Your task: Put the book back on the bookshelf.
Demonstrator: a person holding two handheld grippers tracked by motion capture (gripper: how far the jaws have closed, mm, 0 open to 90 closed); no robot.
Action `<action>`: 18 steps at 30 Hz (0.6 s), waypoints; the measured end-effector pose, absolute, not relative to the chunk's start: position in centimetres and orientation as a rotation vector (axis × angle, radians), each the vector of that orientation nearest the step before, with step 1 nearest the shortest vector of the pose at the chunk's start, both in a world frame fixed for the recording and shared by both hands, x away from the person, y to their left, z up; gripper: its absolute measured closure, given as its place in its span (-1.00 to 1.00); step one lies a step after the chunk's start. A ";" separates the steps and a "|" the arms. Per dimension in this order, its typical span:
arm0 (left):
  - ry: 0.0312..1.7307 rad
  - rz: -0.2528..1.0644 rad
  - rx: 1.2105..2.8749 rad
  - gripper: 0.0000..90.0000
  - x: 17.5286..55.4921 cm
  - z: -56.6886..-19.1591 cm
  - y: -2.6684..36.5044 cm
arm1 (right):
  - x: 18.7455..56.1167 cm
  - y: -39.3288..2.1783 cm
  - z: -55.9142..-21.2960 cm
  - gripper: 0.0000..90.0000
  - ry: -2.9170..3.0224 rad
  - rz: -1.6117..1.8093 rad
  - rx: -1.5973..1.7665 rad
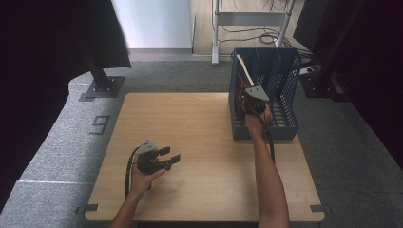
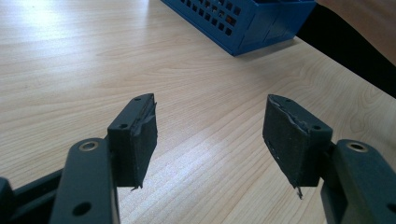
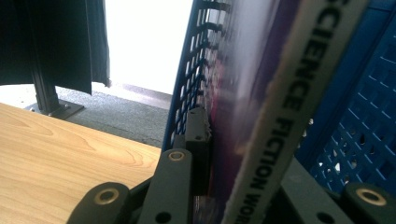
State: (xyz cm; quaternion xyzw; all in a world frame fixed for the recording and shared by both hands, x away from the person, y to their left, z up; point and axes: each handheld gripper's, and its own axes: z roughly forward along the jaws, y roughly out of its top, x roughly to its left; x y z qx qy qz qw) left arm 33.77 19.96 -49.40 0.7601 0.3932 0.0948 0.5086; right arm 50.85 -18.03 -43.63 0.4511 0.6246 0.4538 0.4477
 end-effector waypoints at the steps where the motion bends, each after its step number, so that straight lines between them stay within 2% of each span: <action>1: 0.947 0.228 1.832 -0.21 33.8 -49.4 20.0 | 50.9 -18.1 -43.6 0.76 1.546 1.122 1.117; 12: 0.947 0.229 1.830 -0.21 33.8 -49.4 20.0 | 50.7 -17.8 -43.4 0.76 1.571 1.110 1.085; 18: 0.943 0.229 1.832 -0.21 33.7 -49.3 19.9 | 50.4 -17.2 -43.5 0.63 1.599 1.165 1.072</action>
